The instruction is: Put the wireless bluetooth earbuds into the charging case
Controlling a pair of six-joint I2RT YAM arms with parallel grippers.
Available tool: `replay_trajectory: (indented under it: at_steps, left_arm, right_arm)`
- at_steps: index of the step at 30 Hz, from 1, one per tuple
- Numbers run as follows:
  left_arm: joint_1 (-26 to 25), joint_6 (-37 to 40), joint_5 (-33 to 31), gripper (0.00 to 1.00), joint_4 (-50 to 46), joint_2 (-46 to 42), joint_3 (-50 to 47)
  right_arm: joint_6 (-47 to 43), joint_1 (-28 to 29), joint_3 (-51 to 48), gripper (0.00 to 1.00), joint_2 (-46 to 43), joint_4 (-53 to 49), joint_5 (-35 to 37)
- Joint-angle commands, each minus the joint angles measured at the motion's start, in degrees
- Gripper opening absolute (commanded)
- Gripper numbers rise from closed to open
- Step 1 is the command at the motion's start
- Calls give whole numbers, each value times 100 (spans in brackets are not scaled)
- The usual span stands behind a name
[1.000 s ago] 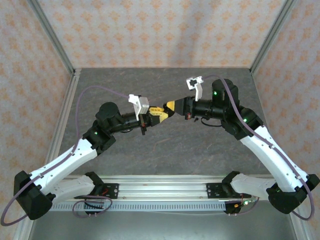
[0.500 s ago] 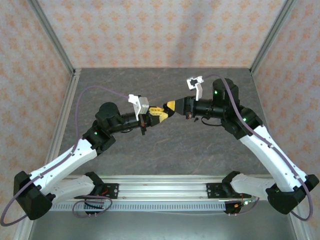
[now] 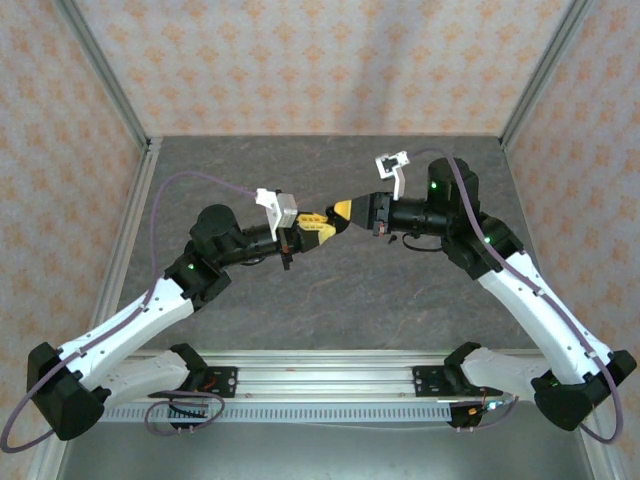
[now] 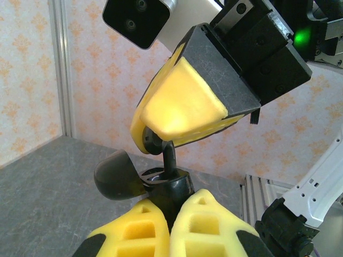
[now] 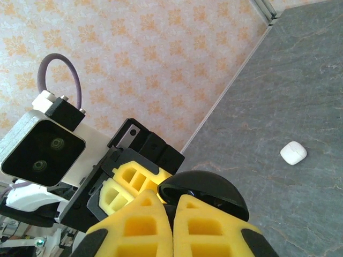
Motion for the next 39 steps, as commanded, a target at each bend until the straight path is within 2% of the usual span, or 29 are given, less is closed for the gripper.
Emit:
replay_trajectory:
  at_steps: [1,9,18,22,30,39]
  left_arm:
    - [-21,6,-80,0,454,-177,242]
    - [-20,14,-71,0,462,-133,299]
    - [-47,5,-63,0,464,-78,313]
    - [-62,12,-68,0,456,-71,312]
    - [-65,29,-62,0,452,-54,313]
    - [-74,28,-71,0,431,-54,281]
  right_arm:
    - [68,-40,-46,9,-50,73,-164]
    - [-124,-41,22,22,-54,-182,-33]
    - [-190,-38,90,24,-49,-208,-49]
    - [-213,-40,115,32,-71,-212,-93]
    - [-211,-41,213,39,-137,-272,-15]
    - [-166,-45,329,52,-268,-466,270]
